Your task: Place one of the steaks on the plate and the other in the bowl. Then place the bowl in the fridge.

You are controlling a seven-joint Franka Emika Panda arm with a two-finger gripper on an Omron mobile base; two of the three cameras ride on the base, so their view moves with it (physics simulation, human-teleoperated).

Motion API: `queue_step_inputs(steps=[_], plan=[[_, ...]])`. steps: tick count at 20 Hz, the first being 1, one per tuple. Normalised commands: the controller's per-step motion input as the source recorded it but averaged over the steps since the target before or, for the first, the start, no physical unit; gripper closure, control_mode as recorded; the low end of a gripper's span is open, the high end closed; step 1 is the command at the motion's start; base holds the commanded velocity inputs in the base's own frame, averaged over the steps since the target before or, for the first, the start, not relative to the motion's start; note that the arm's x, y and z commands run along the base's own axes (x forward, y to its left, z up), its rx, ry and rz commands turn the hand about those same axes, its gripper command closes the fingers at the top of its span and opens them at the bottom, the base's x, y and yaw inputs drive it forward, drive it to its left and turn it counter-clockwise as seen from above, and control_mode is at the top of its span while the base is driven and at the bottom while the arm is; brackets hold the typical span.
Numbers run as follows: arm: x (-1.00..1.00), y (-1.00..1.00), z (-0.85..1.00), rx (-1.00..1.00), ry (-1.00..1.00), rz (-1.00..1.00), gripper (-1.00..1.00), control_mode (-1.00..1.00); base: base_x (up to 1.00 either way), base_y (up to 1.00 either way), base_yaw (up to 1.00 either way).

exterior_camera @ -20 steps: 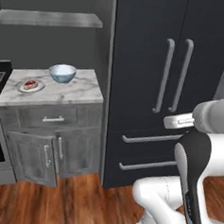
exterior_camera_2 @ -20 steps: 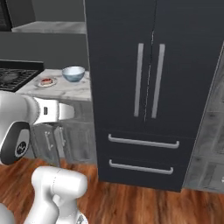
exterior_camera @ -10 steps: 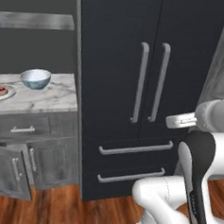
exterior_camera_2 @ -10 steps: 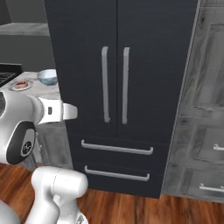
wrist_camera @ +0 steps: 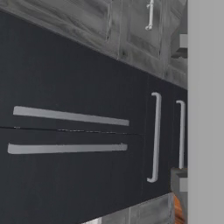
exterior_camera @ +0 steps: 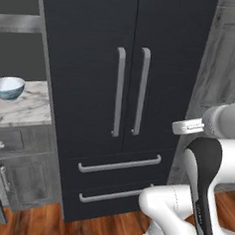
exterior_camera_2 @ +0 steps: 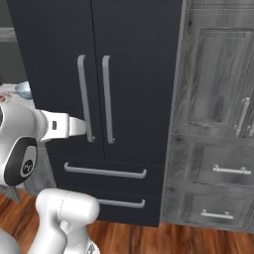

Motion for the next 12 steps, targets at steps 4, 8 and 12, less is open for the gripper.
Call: queue_step_inputs(steps=[4,8,12], plan=[[0.0,0.0,0.0,0.0,0.0,0.0,-1.0,1.0,0.1,-0.16,0.0],[0.0,0.0,0.0,0.0,0.0,0.0,-1.0,1.0,0.39,0.0,0.0],[0.0,0.0,0.0,0.0,0.0,0.0,-1.0,1.0,0.21,0.0,-0.02]])
